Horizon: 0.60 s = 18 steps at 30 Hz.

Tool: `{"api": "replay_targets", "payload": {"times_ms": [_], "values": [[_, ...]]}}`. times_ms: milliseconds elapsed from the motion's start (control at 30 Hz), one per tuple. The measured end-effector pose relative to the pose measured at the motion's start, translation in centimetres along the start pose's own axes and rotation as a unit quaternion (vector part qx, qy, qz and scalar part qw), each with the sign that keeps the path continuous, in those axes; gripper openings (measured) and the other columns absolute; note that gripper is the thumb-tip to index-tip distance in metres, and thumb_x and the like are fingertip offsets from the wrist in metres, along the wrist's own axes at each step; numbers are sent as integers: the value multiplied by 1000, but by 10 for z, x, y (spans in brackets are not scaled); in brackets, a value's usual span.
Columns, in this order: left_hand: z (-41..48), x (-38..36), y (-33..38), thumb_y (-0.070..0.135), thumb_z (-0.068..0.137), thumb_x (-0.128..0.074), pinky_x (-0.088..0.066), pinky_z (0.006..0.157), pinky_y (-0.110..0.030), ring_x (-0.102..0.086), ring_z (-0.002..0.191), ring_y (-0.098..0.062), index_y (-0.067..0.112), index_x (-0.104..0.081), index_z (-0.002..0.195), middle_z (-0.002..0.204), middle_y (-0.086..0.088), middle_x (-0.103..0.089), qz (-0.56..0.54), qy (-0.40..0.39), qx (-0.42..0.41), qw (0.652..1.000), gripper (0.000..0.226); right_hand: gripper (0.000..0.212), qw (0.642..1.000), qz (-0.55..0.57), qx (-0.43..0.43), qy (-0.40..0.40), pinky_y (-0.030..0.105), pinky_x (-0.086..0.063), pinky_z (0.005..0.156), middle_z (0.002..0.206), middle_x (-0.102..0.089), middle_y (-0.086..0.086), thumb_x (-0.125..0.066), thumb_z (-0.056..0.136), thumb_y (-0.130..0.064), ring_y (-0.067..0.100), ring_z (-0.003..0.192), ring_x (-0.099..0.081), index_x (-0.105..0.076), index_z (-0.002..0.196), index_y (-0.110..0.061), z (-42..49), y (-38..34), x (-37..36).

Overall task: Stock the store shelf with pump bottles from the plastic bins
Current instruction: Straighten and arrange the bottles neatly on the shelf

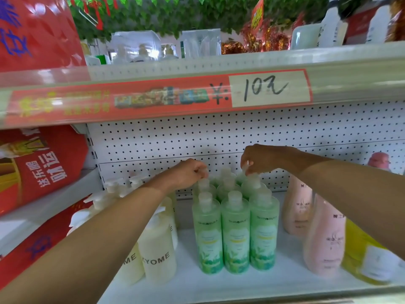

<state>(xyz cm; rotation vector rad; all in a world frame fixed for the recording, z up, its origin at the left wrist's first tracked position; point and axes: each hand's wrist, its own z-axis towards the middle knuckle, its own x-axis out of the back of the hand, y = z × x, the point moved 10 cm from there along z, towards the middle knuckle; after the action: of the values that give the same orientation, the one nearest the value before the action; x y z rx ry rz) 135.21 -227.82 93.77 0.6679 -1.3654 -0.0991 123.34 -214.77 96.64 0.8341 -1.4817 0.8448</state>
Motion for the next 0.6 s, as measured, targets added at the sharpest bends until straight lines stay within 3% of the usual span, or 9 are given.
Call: {"api": "replay_targets", "payload": {"times_ms": [100, 167, 233, 333, 500, 600], "values": [[-9, -1, 6, 43, 101, -44, -35, 112, -37, -44, 135, -16, 26, -38, 148, 151, 0, -44, -39, -9, 1, 999, 50, 41, 1000, 8, -18, 4, 34, -50, 94, 124, -61, 4, -65, 89, -28, 23, 103, -65, -58, 128, -19, -5, 1, 1], [-18, 8, 15, 47, 100, -43, -34, 111, -33, -40, 138, -17, 26, -35, 150, 153, 0, -41, -73, 25, -10, 997, 54, 51, 998, 34, -30, 34, 33, -42, 101, 137, -52, 4, -61, 93, -32, 22, 117, -56, -46, 139, -19, -18, 3, 10], [-32, 16, 31, 51, 99, -43, -32, 107, -30, -37, 140, -15, 29, -34, 149, 154, 4, -39, -75, 71, -37, 994, 55, 53, 991, 93, -32, 86, 28, -38, 99, 140, -49, 3, -58, 94, -36, 19, 117, -53, -43, 142, -21, -42, 7, 28], [-64, 14, 58, 55, 96, -45, -30, 103, -26, -37, 138, -10, 39, -36, 146, 153, 14, -37, -56, 106, -75, 990, 53, 45, 973, 180, -34, 140, 24, -40, 95, 127, -57, -9, -59, 90, -45, 10, 110, -56, -54, 133, -32, -95, 16, 51], [-122, -3, 112, 56, 89, -52, -33, 100, -21, -40, 127, 2, 40, -44, 141, 145, 18, -44, -29, 158, -166, 973, 54, 25, 953, 237, -24, 188, -4, -36, 63, 99, -62, -30, -66, 85, -46, -25, 80, -55, -64, 110, -43, -169, 52, 63], [-137, -20, 138, 56, 89, -54, -34, 104, -18, -43, 128, 4, 40, -50, 135, 139, 21, -50, -60, 184, -186, 963, 49, 19, 954, 224, -8, 198, -1, -34, 71, 97, -60, -37, -62, 86, -49, -24, 86, -53, -66, 104, -45, -186, 74, 61]]}}
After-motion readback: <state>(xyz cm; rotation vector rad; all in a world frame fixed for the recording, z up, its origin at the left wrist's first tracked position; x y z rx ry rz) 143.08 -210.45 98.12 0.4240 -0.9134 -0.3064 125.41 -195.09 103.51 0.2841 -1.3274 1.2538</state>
